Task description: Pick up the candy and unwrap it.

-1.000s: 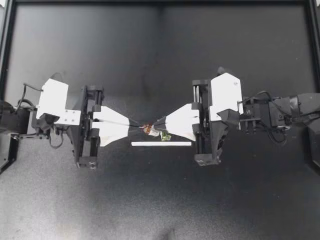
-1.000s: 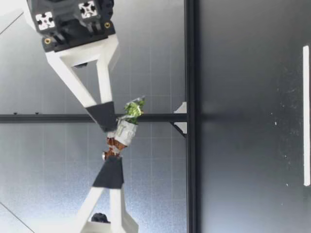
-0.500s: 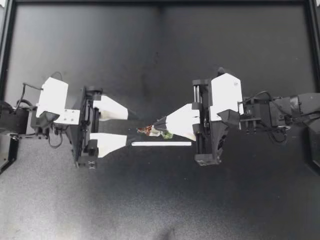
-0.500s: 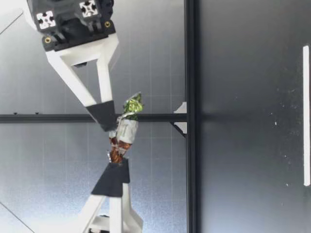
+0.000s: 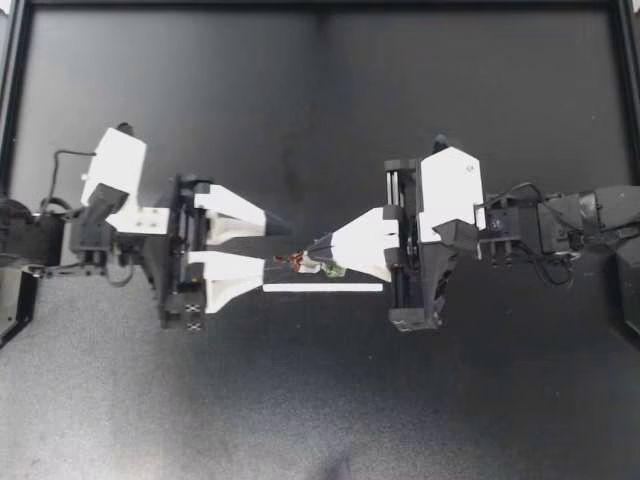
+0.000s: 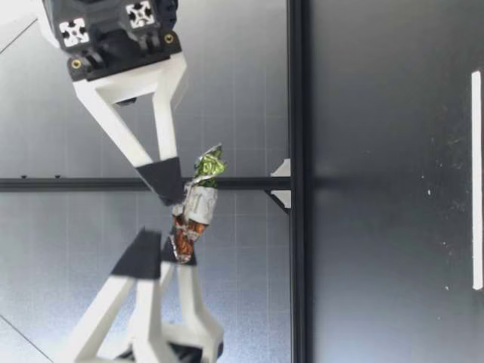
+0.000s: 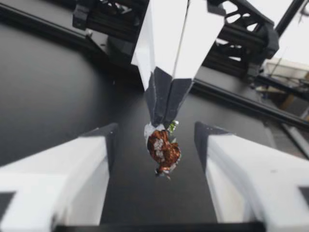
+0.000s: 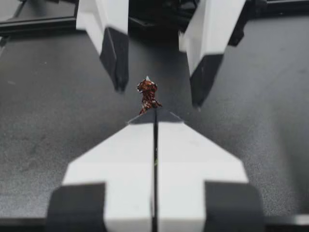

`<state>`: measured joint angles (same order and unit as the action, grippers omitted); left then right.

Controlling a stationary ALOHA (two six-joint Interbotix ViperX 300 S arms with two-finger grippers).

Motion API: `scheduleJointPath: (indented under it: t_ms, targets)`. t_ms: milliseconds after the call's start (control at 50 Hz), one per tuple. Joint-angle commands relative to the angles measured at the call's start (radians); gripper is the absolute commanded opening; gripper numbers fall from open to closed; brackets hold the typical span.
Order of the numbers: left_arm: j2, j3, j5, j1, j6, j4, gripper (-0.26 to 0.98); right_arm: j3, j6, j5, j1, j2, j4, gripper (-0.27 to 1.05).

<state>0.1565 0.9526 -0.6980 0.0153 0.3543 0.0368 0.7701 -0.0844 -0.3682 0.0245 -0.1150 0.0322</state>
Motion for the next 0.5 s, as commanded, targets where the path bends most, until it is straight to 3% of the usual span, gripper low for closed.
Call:
scheduleJointPath:
  t_ms: [0,180,280,480]
  targets:
    - [-0.014,-0.035,-0.006,-0.006,-0.003,0.008,0.55,-0.023,-0.003,-0.005,-0.005,-0.015,0.002,-0.18]
    - [-0.048,-0.043,-0.005,-0.026,-0.011,0.009,0.55,-0.021,-0.003,-0.005,-0.023,-0.031,0.0,-0.18]
    - [-0.071,-0.025,-0.005,-0.054,-0.014,0.04,0.55,-0.021,-0.003,-0.003,-0.035,-0.041,0.0,-0.18]
    - [-0.1,-0.018,-0.005,-0.055,-0.017,0.06,0.55,0.005,-0.003,-0.014,-0.031,-0.08,-0.002,-0.18]
